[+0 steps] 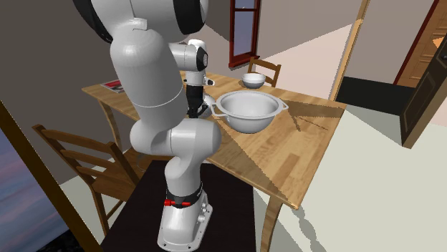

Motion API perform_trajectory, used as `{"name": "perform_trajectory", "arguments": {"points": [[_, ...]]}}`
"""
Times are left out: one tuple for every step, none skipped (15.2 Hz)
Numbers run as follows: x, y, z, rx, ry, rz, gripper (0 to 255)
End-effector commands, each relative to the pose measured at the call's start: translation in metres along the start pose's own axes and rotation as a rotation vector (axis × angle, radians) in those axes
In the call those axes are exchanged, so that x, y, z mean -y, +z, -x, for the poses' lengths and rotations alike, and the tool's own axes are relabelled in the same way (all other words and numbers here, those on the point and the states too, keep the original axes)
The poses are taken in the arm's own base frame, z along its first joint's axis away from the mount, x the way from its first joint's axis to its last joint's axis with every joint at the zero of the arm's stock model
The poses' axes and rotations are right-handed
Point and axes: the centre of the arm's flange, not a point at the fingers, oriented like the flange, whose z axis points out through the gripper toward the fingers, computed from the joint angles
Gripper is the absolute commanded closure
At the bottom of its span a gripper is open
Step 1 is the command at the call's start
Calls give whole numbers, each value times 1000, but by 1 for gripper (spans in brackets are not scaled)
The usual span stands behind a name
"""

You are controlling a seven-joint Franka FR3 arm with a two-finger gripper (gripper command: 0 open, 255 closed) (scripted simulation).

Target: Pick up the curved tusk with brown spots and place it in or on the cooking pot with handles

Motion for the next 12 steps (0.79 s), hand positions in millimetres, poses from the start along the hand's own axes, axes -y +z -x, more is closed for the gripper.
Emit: {"name": "perform_trajectory", "arguments": {"points": [[0, 0, 0, 0, 0, 0, 255], [0, 0, 0, 0, 0, 0, 0], [-7, 3, -7, -36, 65, -21, 0], [-14, 6, -13, -73, 130, -43, 0], [-21, 10, -19, -109, 195, -64, 0], [-29, 13, -24, -145, 261, -86, 0], [-37, 16, -29, -182, 326, -107, 0], [-45, 19, -34, -218, 391, -129, 0], [-47, 20, -35, -228, 408, -134, 0], [-47, 25, -36, -228, 408, -134, 0], [-47, 30, -38, -228, 408, -134, 0], [-46, 35, -39, -228, 408, -134, 0]]}}
